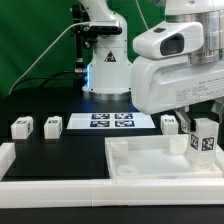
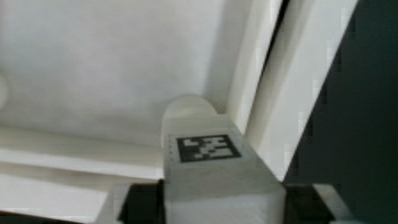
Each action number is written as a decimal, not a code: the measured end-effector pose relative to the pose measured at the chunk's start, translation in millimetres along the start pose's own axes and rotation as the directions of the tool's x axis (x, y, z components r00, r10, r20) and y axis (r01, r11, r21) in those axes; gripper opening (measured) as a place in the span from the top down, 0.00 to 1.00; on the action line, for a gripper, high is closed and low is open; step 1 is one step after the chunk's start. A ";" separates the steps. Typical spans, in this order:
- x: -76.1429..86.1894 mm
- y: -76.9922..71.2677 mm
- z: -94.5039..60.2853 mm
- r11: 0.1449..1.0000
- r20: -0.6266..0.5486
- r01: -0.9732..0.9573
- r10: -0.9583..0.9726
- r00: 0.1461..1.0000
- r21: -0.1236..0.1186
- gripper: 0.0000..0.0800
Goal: Assemble one leg
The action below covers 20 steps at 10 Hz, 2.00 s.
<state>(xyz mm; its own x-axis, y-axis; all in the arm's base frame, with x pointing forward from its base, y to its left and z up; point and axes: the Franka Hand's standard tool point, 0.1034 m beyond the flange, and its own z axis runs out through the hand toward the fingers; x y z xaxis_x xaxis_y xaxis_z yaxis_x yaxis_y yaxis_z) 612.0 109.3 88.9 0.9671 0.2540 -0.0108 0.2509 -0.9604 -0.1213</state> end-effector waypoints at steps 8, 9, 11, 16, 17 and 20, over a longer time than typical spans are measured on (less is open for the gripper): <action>-0.1 -7.1 1.4 0.826 0.008 -0.564 0.564 0.826 0.014 0.63; 0.1 -8.5 1.4 0.758 0.014 -0.652 0.652 0.758 0.020 0.63; 0.3 -10.2 1.6 0.602 0.020 -0.799 0.798 0.602 0.019 0.63; -0.5 -14.1 3.0 0.276 0.046 -0.961 0.960 0.276 0.019 0.63; -0.5 -14.2 3.1 0.285 0.046 -0.958 0.957 0.286 0.019 0.63; -0.5 -15.2 3.2 0.351 0.045 -0.936 0.935 0.352 0.022 0.26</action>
Offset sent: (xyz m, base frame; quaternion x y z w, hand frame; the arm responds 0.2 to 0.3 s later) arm 0.0000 0.0000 0.0000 0.0000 0.0000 0.3523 0.9359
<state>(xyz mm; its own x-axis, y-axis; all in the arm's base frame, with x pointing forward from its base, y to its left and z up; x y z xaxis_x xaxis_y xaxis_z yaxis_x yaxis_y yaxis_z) 607.6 124.2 87.6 0.5729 -0.8035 -0.1618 -0.8182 -0.5725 -0.0540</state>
